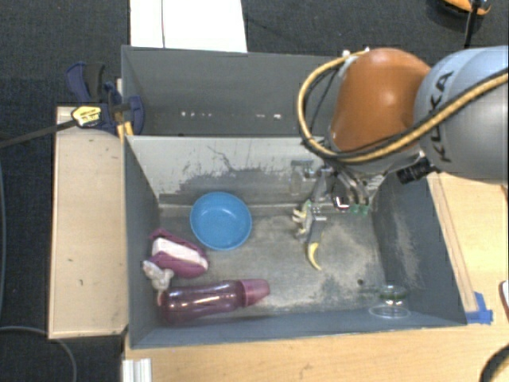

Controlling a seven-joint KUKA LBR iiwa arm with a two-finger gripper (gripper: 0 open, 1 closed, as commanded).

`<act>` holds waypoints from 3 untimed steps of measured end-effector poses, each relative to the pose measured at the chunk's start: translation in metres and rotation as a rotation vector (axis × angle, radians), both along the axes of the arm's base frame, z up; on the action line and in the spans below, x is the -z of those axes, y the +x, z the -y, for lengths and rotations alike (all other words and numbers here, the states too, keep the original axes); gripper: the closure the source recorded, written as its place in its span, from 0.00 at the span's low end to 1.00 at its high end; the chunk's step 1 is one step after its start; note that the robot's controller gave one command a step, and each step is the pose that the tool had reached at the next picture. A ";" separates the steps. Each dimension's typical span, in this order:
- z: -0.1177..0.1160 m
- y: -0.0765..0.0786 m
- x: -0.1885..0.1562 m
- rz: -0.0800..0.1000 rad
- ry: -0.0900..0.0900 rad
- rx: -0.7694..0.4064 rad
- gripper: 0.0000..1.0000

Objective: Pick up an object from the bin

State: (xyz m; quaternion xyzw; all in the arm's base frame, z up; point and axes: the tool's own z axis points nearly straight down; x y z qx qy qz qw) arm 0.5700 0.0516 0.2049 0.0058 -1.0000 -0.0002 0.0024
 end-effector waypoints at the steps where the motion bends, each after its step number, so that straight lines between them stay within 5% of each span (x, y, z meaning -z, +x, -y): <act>1: 0.000 0.001 -0.005 0.008 0.001 0.002 0.00; 2: -0.037 -0.003 0.051 0.009 0.001 -0.088 0.00; 3: -0.077 -0.023 0.054 0.010 0.003 -0.182 0.00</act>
Offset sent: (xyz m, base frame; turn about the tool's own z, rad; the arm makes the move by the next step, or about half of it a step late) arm -0.0119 0.0902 -0.1349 -0.2479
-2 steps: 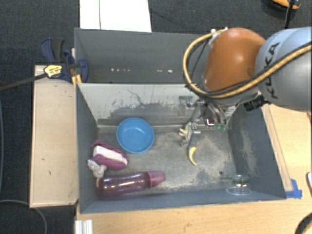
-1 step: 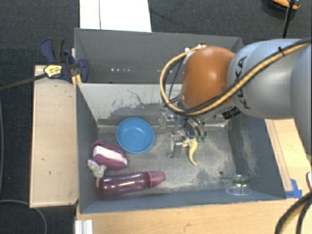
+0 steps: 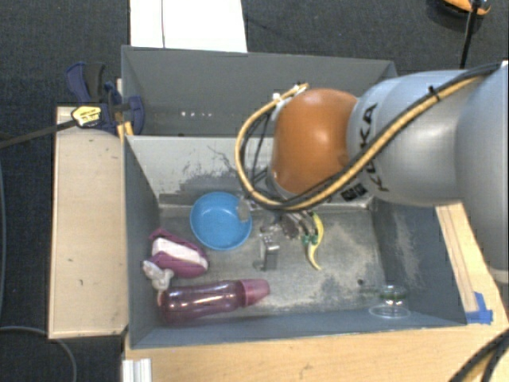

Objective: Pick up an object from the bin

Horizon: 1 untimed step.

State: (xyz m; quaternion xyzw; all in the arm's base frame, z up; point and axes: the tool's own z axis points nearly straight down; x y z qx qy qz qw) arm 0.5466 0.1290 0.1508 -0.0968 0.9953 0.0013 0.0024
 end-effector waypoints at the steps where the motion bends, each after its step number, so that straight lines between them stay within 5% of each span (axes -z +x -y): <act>1: -0.022 0.030 0.021 0.005 -0.001 -0.110 0.00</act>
Offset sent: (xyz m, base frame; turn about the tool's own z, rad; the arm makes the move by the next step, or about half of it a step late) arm 0.0288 0.0251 -0.0808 -0.1956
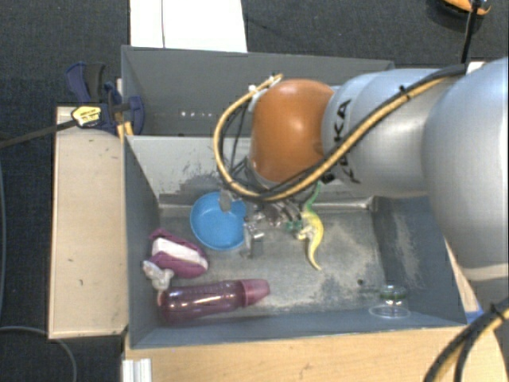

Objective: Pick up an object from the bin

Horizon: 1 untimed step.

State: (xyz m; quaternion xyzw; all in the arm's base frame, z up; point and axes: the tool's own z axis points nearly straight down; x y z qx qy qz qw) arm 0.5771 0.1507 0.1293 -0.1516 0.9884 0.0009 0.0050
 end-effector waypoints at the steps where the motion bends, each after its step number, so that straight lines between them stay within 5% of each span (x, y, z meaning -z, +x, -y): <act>1: -0.004 0.000 0.053 0.000 0.000 -0.081 0.00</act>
Offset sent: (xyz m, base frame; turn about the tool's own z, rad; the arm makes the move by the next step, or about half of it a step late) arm 0.0003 0.0228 -0.0593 -0.2535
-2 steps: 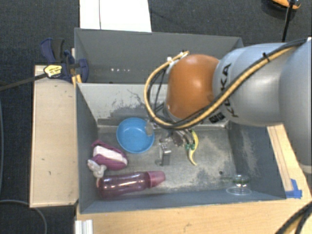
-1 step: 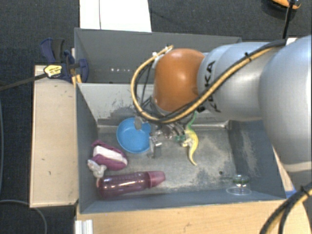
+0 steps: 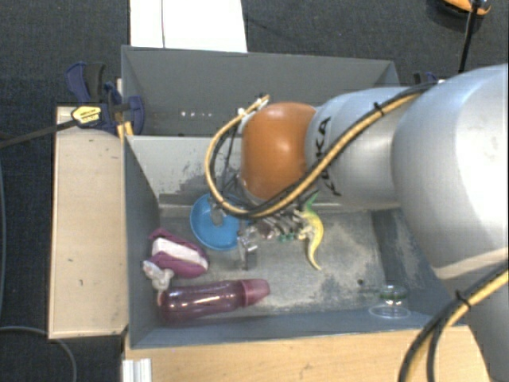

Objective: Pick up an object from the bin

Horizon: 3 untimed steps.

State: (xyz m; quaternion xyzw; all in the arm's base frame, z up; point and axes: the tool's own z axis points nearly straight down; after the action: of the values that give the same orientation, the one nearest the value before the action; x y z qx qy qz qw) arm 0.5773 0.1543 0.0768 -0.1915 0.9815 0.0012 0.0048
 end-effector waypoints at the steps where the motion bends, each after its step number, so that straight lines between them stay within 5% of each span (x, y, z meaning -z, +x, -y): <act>1: -0.019 0.001 0.006 0.006 0.000 -0.170 1.00; 3: -0.019 0.001 0.003 0.005 0.000 -0.168 1.00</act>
Offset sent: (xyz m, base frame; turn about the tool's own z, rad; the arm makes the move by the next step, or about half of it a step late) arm 0.0000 0.0000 0.0000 0.0000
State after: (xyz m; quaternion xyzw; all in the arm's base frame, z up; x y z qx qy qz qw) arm 0.5780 0.1733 0.0733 -0.2731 0.9619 0.0010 0.0073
